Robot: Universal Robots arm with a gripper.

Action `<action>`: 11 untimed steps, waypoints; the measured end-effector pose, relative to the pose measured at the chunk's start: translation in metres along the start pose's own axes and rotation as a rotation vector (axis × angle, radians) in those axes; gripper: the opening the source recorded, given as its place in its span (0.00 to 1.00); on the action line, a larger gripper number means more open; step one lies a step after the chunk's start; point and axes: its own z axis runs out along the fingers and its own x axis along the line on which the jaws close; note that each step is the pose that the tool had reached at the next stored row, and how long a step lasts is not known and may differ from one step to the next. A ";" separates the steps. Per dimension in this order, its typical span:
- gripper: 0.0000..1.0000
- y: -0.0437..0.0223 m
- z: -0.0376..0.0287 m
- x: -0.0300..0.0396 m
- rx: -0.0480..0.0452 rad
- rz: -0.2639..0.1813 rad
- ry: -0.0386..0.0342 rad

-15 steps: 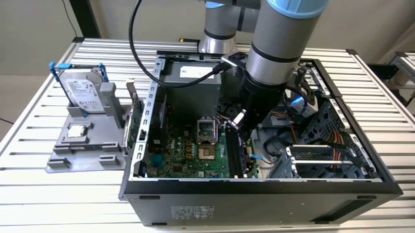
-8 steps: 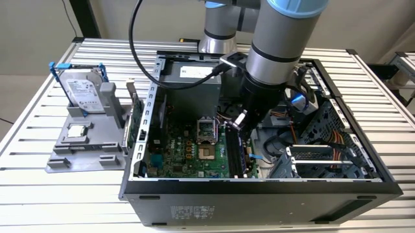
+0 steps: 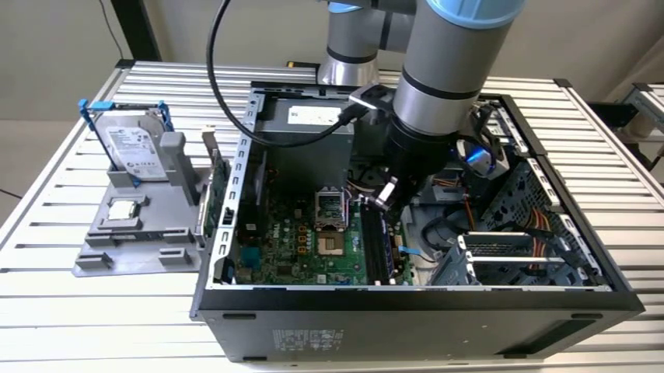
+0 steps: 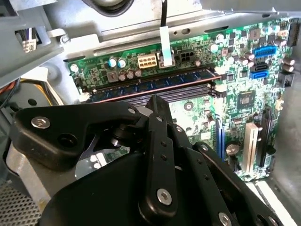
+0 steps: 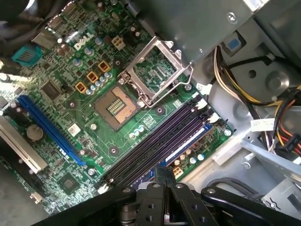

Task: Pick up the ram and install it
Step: 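Press down the ram until it locks into place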

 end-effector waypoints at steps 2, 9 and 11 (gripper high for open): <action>0.00 0.0000 0.0000 0.0000 -0.0005 -0.020 -0.0014; 0.00 0.0000 0.0000 0.0000 -0.0134 -0.092 -0.0190; 0.00 0.0000 0.0001 -0.0001 -0.0133 -0.121 -0.0195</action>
